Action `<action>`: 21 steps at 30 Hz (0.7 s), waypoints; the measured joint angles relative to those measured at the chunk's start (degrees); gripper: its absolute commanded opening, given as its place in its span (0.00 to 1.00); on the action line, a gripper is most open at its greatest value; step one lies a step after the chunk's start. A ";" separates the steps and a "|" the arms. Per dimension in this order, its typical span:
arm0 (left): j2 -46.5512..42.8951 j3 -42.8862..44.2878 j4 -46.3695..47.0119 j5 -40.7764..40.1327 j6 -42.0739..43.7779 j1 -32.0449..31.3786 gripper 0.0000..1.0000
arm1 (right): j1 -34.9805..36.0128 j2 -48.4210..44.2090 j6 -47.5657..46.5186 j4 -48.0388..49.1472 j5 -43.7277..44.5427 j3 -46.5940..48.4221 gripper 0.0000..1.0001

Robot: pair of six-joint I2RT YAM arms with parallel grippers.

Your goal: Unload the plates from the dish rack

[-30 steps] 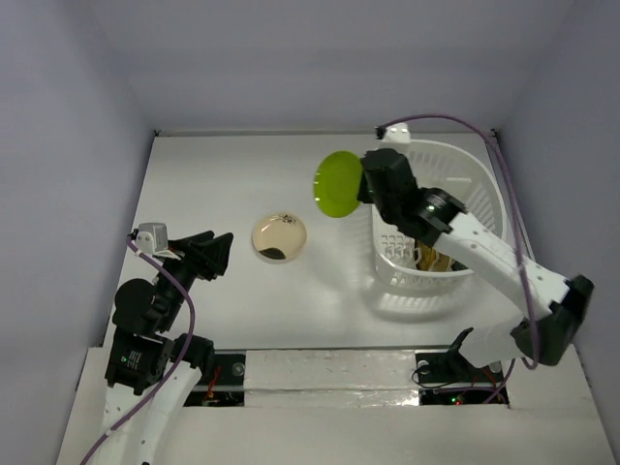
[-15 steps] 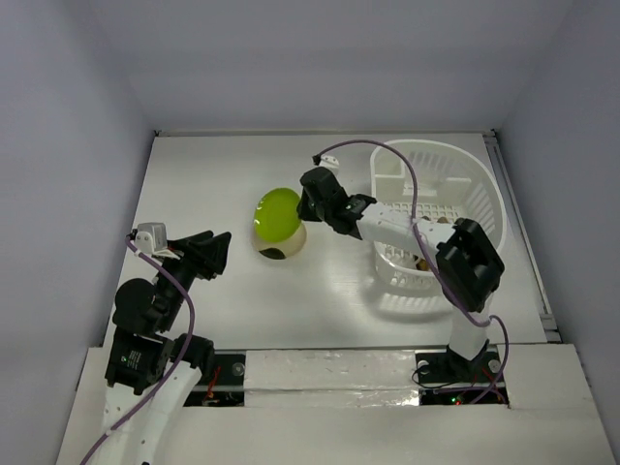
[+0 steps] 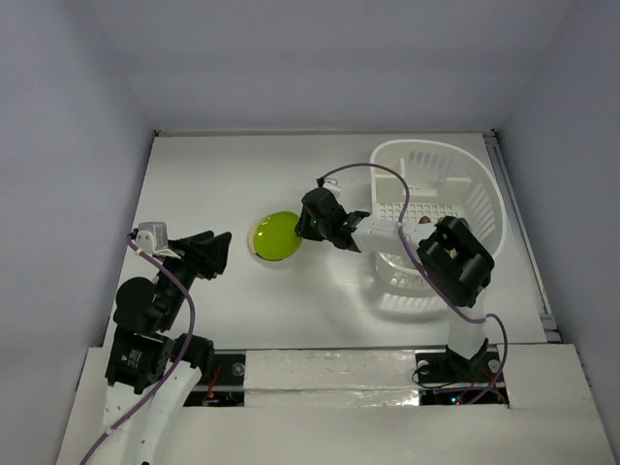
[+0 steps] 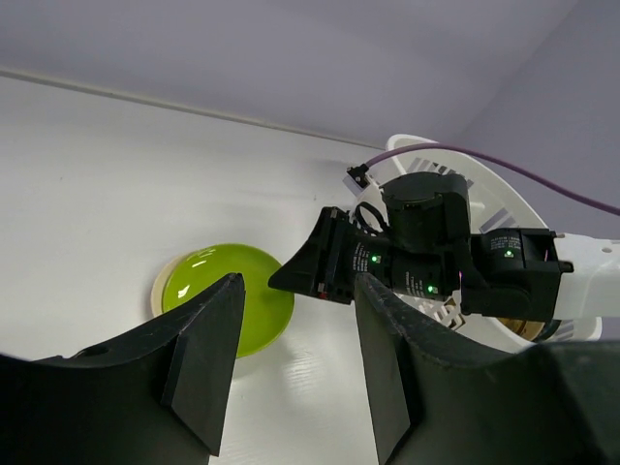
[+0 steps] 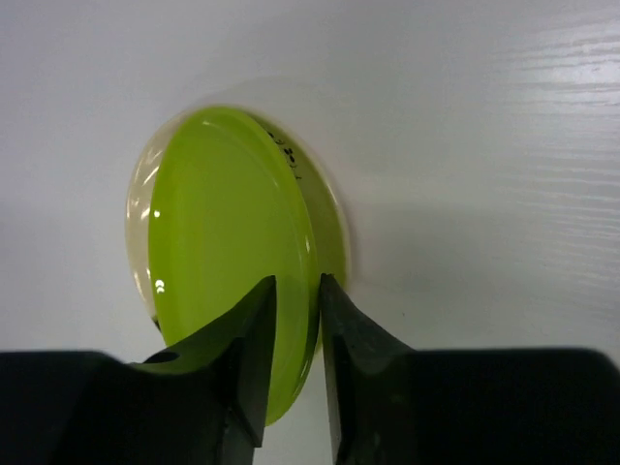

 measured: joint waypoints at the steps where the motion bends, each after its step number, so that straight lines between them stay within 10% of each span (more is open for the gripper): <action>1: 0.00 0.00 0.00 0.02 0.00 0.00 0.46 | 0.00 0.00 0.04 0.24 -0.22 -0.17 0.48; 7: 0.00 0.00 0.00 0.02 0.00 0.00 0.46 | 0.00 0.00 -0.70 0.37 -0.68 -0.59 0.78; 12: 0.00 0.00 0.00 0.02 -0.02 0.00 0.46 | 0.24 -1.66 -3.69 -3.58 0.96 -0.59 0.81; 15: 0.00 0.00 0.02 0.04 0.00 0.00 0.46 | 0.24 -6.51 -6.29 -7.82 3.56 -1.05 0.33; 16: 0.00 0.00 0.02 0.07 0.00 0.00 0.45 | 0.24 -9.51 -7.10 -9.03 4.79 -1.86 0.02; 21: -0.02 0.00 0.04 0.48 -0.02 0.00 0.33 | 0.17 -29.64 -8.68 -17.70 14.60 -4.22 0.00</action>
